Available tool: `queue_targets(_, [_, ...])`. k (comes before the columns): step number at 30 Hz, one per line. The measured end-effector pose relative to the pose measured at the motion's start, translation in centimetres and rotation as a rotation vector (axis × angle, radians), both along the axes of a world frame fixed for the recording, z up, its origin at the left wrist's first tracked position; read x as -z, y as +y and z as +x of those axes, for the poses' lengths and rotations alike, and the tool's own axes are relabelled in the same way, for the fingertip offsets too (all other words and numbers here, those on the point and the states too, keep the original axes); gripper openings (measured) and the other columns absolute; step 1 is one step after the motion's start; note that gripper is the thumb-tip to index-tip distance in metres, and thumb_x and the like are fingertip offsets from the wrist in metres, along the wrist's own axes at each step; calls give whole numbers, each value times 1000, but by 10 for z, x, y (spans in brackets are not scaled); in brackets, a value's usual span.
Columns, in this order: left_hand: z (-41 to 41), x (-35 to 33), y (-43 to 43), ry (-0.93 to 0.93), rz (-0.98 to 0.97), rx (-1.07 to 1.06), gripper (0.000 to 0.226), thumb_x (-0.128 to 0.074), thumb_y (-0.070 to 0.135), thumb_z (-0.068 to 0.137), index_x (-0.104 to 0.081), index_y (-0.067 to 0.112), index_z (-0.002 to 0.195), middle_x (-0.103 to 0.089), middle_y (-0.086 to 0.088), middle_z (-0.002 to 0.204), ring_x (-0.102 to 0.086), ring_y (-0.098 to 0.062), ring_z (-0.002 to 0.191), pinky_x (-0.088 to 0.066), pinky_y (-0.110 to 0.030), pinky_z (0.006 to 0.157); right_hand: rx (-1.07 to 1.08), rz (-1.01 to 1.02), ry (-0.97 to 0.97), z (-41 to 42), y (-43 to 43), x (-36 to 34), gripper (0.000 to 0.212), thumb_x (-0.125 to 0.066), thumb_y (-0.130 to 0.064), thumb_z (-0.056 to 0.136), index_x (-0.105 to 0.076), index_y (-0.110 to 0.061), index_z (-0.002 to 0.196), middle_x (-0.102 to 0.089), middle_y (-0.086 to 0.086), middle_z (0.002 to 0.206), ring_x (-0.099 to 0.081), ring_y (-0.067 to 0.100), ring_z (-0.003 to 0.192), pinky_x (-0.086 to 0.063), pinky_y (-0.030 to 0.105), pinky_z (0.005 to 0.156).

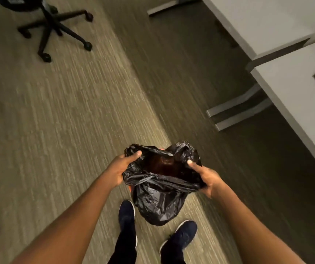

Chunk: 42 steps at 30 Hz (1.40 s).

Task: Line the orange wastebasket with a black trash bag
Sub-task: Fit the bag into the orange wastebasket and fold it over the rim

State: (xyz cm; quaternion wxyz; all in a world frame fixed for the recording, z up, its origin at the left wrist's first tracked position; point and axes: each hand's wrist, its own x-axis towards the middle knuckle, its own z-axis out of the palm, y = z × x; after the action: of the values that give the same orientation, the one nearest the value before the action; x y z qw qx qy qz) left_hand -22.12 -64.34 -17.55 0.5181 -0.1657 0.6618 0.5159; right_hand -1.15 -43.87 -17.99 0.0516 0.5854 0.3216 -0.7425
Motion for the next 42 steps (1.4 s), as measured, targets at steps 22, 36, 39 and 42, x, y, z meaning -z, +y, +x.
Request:
queue_targets(22, [-34,220,-9,-180,-188,-270,34,-78,31,85,-73,4,106,-75,-19,101,-74,-30,85,-61,-42,67,90,153,-278,-22,12,216,23,-79,-30,85,-73,-8,88,-78,5,76,-74,16,57,-59,28,56])
queue_targets(36, [-81,332,-9,-103,-413,-48,30,-76,27,88,-69,-1,97,-70,-20,108,-67,-28,70,-58,-43,71,-49,257,-417,-62,49,333,37,-79,-29,86,-71,3,104,-73,19,104,-74,31,89,-61,43,84])
queue_targets(39, [-66,341,-32,-154,-475,62,28,-78,24,86,-71,-2,85,-72,-22,94,-70,-25,51,-62,-38,54,-28,139,-450,-40,33,343,19,-73,-19,90,-67,-4,80,-72,11,69,-68,20,47,-53,25,40])
queue_targets(42, [-50,342,-50,-213,-496,113,23,-75,19,87,-68,1,73,-74,-18,77,-68,-23,40,-54,-31,37,-24,46,-410,-14,14,342,26,-64,1,90,-72,-4,66,-68,4,48,-64,14,37,-50,23,34])
